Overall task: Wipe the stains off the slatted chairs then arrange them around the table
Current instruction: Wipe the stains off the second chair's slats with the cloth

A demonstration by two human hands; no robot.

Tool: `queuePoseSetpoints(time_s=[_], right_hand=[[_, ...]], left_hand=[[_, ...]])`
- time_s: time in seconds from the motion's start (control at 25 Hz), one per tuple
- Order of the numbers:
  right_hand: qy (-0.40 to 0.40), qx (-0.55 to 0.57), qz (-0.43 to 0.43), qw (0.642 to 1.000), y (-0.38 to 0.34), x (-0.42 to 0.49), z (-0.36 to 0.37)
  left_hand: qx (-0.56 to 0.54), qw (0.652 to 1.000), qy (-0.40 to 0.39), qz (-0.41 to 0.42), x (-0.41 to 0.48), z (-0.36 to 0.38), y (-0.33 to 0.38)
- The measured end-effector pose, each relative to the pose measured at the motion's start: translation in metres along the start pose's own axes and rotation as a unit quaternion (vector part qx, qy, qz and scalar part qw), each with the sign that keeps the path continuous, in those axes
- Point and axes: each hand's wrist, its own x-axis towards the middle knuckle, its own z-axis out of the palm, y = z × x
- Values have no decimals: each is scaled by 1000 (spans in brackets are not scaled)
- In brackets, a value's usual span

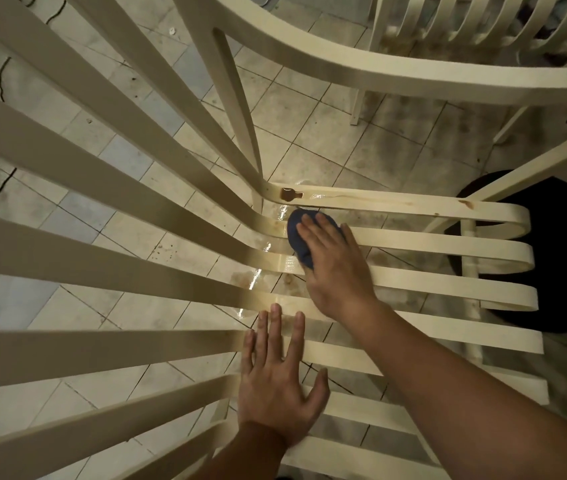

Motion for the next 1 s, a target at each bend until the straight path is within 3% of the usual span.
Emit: queuePoseSetpoints(time_s=[0.12, 0.32, 0.52, 0.72, 0.88, 1.0], right_hand=[[22, 30, 20, 999, -17, 5, 6], [-19, 148, -30, 988, -23, 17, 2], [12, 85, 47, 995, -11, -5, -7], [-94, 125, -52, 986, -41, 14, -9], [-50, 75, 1, 996, -14, -1, -18], [-33, 97, 19, 995, -37, 2, -10]], left_hand=[[8, 1000, -3, -3, 1, 0, 1], [8, 1000, 4, -3, -1, -1, 1], [11, 1000, 5, -2, 0, -1, 0], [21, 1000, -7, -10, 0, -2, 1], [1, 1000, 5, -2, 1, -3, 1], [-7, 1000, 5, -5, 1, -2, 1]])
